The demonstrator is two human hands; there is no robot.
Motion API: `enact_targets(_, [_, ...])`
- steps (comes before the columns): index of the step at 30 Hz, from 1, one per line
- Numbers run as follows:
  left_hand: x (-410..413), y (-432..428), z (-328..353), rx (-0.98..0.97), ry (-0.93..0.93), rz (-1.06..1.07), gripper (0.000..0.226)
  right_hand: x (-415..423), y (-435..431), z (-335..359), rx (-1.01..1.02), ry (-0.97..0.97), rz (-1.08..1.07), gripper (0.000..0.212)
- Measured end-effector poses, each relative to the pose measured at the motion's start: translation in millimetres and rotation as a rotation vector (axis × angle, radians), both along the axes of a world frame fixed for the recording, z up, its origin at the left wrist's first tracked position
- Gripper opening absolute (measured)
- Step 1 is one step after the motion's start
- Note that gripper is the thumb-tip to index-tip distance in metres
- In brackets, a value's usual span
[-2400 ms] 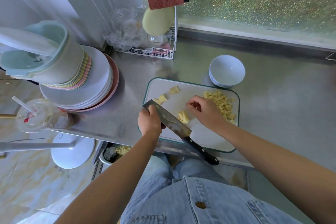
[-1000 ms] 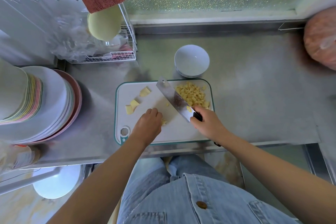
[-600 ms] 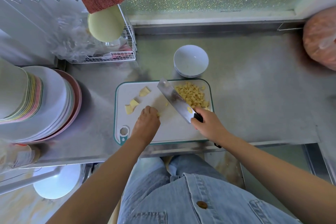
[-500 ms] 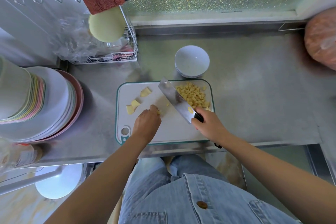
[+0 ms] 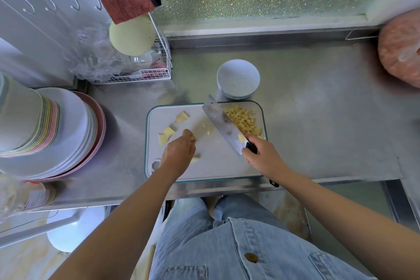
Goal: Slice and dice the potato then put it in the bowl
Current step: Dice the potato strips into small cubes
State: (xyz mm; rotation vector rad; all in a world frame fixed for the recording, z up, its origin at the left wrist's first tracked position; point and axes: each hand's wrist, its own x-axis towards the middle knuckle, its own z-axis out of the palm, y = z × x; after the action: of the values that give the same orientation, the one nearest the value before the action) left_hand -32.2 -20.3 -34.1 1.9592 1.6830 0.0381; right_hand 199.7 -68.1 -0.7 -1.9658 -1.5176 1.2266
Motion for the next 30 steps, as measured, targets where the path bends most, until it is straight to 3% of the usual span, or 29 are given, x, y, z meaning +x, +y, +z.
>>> enact_targets(5, [-5,0,4,0.008,-0.027,-0.001,0.028,-6,1,-1,-0.006,0.014,0.014,0.019])
enact_targets(11, [-8,-16,3,-0.109,0.204,-0.161,0.033,-8,-4,-1,-0.028,0.043,0.026,0.019])
enact_targets(14, [-6,-19,1,-0.067,0.299,-0.241,0.032,-10,-6,-3,-0.041,0.059,0.039,0.019])
enact_targets(19, [-10,-25,-9,0.029,0.344,-0.334,0.015,-12,-8,-5,-0.047,0.061,0.047,0.020])
enact_targets(30, [-16,-14,-5,0.043,0.129,-0.026,0.023,-28,-16,-19,-0.013,-0.031,0.102,0.019])
